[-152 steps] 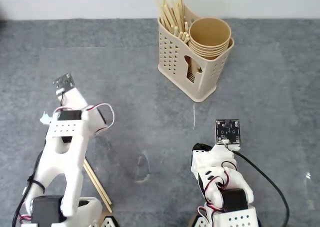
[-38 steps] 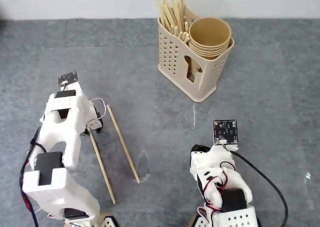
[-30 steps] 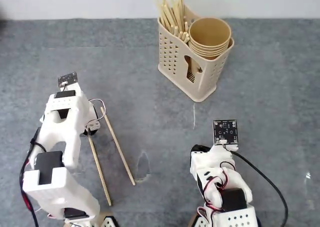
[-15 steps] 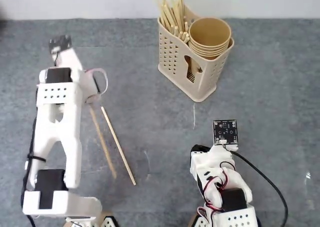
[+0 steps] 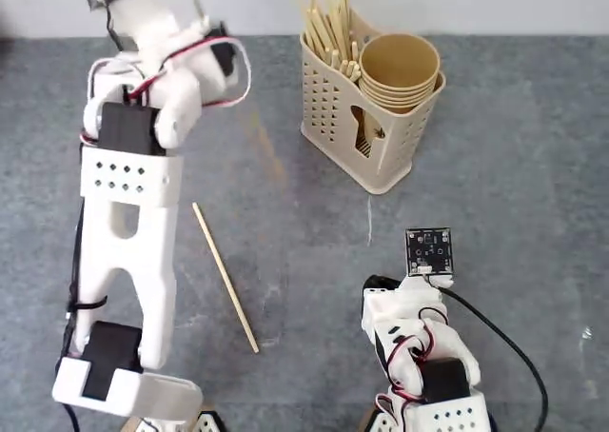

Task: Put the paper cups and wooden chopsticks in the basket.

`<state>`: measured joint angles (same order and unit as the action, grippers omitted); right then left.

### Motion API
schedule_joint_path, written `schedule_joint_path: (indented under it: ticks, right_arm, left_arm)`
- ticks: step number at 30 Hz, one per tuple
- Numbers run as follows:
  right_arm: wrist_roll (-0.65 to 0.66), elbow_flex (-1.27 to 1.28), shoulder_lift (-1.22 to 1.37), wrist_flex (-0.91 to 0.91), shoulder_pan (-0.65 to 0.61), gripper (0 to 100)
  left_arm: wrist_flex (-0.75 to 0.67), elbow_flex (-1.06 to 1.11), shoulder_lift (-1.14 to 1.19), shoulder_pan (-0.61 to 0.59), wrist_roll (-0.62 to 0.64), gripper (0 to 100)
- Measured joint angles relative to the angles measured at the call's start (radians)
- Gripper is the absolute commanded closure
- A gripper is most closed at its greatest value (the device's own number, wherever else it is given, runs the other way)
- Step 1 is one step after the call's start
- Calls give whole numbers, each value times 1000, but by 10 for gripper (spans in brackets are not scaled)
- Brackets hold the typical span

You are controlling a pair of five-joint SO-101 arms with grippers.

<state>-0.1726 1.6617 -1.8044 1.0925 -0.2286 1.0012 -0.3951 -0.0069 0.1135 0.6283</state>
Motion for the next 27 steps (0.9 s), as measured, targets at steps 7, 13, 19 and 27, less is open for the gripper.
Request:
schedule_joint_path:
  ticks: [7,13,19,27]
  right_arm:
    - [0,0,0,0,0,980]
    - [0,0,0,0,0,980]
    - [0,0,0,0,0,980]
    - [0,0,0,0,-2,980]
  left_arm:
    - [-402,-6,80,12,89,987]
    - [-652,-6,170,12,110,987]
    - [-779,-6,216,12,120,987]
    - [-801,-6,311,37,32,985]
